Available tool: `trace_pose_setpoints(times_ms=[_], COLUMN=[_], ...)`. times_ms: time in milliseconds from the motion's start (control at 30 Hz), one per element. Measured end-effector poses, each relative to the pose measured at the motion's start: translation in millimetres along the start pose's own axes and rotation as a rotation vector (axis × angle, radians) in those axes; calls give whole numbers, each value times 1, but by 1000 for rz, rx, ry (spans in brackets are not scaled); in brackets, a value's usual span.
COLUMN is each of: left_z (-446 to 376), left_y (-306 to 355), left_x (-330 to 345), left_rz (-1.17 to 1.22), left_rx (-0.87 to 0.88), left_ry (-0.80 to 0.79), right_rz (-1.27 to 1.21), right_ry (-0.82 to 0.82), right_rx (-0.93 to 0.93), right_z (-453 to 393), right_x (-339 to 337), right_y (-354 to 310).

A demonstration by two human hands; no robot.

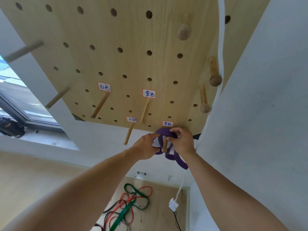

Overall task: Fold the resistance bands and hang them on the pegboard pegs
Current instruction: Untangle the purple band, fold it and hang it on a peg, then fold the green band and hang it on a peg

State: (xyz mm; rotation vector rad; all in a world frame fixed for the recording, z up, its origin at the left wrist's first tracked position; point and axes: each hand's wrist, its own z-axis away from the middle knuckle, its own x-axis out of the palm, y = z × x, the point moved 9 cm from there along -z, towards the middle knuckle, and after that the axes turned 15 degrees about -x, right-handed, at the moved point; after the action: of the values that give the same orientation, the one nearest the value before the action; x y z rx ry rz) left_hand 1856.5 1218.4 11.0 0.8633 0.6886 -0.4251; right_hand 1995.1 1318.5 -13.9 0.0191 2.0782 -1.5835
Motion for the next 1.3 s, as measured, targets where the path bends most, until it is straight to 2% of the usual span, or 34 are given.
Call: trace_pose_setpoints(times_ms=[133, 300, 533, 600, 700, 867, 1067, 1300], left_z=[-4, 10, 18, 26, 42, 72, 120, 188], left_y=[-9, -21, -80, -99, -132, -196, -287, -426], left_x=[5, -3, -2, 0, 2, -4, -20, -4], left_rz=[-14, 35, 89, 135, 188, 188, 202, 346], left_rx=[-2, -19, -160, -197, -253, -314, -382, -492], left_ry=[11, 67, 65, 69, 60, 67, 134, 111], right_rz=[92, 68, 54, 9, 23, 30, 94, 106], right_ry=[-17, 46, 127, 174, 226, 37, -282, -440], right_rx=[-30, 62, 84, 47, -135, -321, -249, -142], right_z=[-2, 0, 16, 24, 40, 86, 152, 254], right_x=[-3, -9, -5, -1, 18, 92, 194, 318], right_y=[-3, -1, -14, -30, -67, -112, -106, -104])
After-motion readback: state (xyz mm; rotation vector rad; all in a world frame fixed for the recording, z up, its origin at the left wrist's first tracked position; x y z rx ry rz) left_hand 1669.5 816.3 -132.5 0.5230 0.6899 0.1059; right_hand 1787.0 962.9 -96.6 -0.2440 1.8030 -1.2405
